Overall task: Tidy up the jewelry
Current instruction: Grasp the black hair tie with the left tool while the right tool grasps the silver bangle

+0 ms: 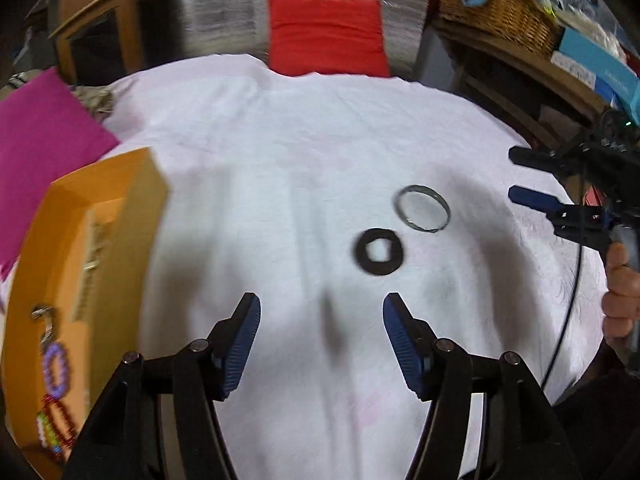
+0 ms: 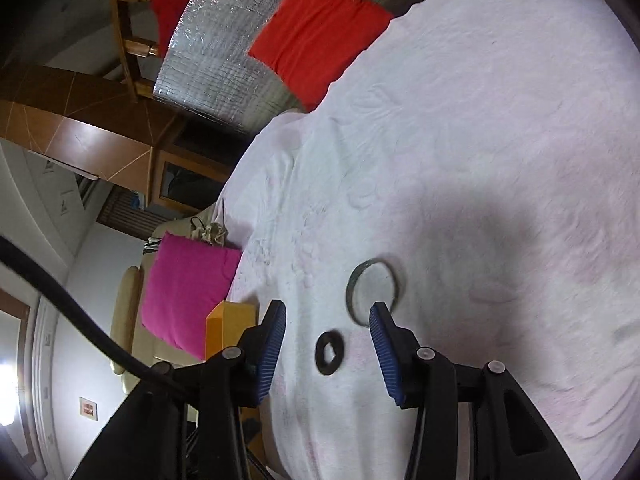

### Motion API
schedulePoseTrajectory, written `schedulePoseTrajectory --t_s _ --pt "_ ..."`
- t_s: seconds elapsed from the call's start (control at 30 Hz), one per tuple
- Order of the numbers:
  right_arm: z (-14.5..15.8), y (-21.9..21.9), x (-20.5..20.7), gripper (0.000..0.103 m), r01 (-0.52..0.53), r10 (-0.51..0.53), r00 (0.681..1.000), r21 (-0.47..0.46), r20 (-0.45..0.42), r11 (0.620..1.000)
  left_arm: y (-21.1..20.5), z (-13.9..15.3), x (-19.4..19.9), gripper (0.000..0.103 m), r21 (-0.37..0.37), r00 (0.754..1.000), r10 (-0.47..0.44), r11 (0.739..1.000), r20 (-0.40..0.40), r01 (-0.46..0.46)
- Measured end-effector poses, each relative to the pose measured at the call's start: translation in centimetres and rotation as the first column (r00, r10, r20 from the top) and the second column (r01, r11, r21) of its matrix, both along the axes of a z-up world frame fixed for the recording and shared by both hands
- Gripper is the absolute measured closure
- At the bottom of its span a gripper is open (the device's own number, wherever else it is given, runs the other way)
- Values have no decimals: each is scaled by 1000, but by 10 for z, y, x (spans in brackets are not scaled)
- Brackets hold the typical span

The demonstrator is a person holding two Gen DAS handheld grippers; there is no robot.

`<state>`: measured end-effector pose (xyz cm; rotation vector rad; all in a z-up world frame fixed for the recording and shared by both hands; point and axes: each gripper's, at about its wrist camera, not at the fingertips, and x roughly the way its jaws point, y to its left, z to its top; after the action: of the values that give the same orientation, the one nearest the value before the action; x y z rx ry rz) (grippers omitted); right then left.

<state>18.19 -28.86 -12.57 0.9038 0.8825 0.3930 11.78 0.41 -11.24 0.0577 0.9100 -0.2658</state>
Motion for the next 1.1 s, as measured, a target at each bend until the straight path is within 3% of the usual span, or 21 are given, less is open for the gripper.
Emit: schedulePoseTrajectory --t_s 0.27,0.6,0.63,0.7,0.8,0.93,1.1 --pt "-11 -22 6 55 4 -4 1000 -10 -21 1000 -49 -23 38 38 -10 997 -67 998 -45 66" --pt "-20 -26 18 55 -8 7 1000 -28 -28 1000 -66 -42 65 39 -43 993 -79 996 -85 75" --pt "-21 -22 21 55 -17 16 999 -35 -30 999 -66 -42 65 43 -50 993 -82 996 -81 78" --pt "-21 -13 26 55 -35 33 999 -48 -34 998 -66 -43 67 61 -33 993 -80 996 -82 78" --pt "-23 6 36 55 -71 68 997 -87 -39 994 -62 -41 70 74 -52 993 -79 996 -84 75" --pt "-27 33 49 54 -116 108 993 -177 -53 977 -46 -31 69 78 -80 997 -58 995 -58 53" --pt "-31 63 55 34 -152 139 988 -288 -65 945 -17 -18 68 78 -85 999 15 996 -29 -17"
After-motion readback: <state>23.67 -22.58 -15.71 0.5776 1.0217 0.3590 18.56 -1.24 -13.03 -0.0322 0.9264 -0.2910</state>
